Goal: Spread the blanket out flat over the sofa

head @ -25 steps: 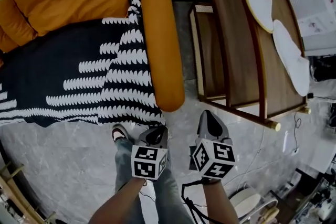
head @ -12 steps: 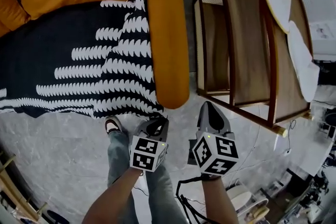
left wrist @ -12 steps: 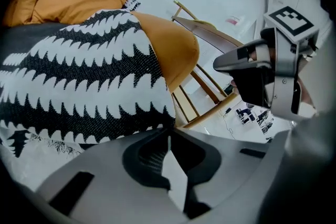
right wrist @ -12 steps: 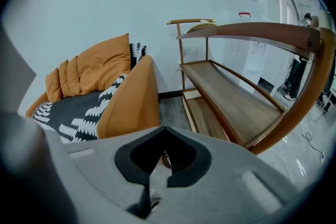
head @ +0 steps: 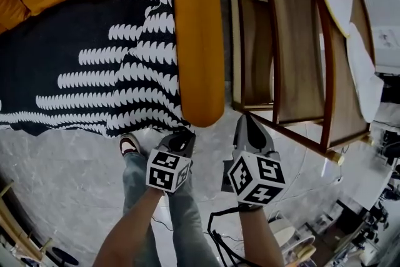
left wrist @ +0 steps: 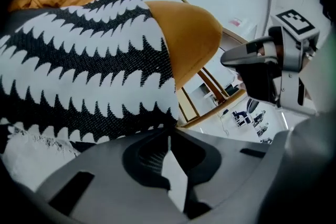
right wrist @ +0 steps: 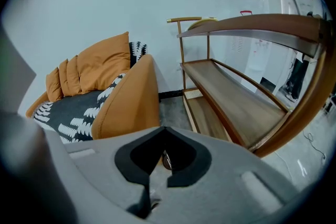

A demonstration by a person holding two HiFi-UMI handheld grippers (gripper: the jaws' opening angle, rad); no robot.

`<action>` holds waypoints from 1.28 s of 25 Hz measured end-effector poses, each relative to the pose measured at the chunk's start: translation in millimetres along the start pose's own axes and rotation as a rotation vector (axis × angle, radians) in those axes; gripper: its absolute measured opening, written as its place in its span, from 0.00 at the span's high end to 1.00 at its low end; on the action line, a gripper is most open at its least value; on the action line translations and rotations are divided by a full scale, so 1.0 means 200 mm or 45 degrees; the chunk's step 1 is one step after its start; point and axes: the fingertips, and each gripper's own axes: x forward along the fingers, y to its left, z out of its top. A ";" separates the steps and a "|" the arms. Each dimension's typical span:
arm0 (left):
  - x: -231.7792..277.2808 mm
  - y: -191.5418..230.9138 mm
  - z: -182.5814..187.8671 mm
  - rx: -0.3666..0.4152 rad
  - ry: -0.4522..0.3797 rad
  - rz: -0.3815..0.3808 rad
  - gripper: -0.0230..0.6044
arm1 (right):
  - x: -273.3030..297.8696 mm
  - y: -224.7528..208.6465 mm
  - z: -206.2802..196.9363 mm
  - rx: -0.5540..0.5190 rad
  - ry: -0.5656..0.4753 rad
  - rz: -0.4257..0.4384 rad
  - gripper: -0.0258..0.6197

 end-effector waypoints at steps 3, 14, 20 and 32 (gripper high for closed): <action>0.02 0.04 -0.01 -0.055 0.001 -0.002 0.94 | -0.01 -0.01 -0.01 -0.001 0.001 -0.001 0.95; 0.07 0.07 -0.01 -0.068 -0.009 -0.005 0.94 | -0.02 -0.03 -0.01 -0.025 0.017 0.004 0.95; 0.01 0.03 -0.02 -0.092 0.000 -0.024 0.94 | -0.05 0.02 0.02 -0.037 0.014 0.021 0.95; -0.09 -0.01 -0.02 -0.099 0.023 -0.035 0.82 | -0.11 0.12 0.11 -0.031 -0.027 0.038 0.95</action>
